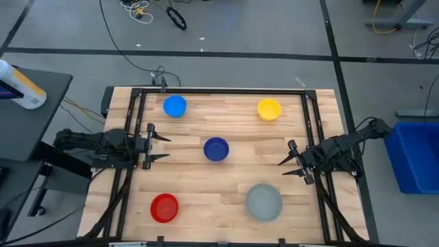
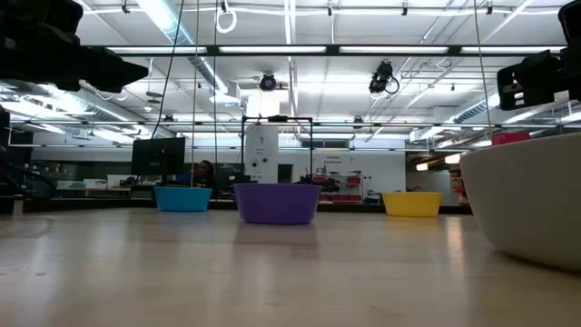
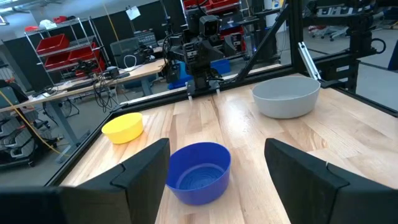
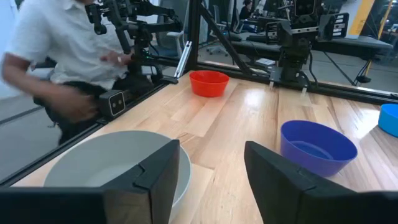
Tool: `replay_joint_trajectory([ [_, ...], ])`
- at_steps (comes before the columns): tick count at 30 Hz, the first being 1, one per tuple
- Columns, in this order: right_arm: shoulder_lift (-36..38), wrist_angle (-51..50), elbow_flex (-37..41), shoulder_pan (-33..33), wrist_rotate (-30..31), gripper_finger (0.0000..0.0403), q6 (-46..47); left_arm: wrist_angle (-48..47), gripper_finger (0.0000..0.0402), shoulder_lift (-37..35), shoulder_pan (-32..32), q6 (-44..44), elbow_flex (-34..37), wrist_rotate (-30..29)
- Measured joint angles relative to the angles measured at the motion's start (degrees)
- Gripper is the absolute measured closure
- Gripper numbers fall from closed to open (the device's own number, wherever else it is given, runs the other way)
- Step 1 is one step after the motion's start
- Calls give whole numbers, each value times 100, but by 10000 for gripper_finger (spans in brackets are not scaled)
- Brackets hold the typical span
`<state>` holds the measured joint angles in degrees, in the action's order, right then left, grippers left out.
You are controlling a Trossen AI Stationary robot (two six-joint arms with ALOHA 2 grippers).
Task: Nest bowls inside each other
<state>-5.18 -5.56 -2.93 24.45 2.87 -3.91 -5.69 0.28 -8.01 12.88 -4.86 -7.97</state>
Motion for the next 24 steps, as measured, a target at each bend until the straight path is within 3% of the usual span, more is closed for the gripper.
replay_joint_trajectory([
  [19,0,30,1,2,3,210,33,7,129,0,0,282,0,-2],
  [24,-1,801,1,2,266,215,15,9,129,1,0,-6,0,4],
])
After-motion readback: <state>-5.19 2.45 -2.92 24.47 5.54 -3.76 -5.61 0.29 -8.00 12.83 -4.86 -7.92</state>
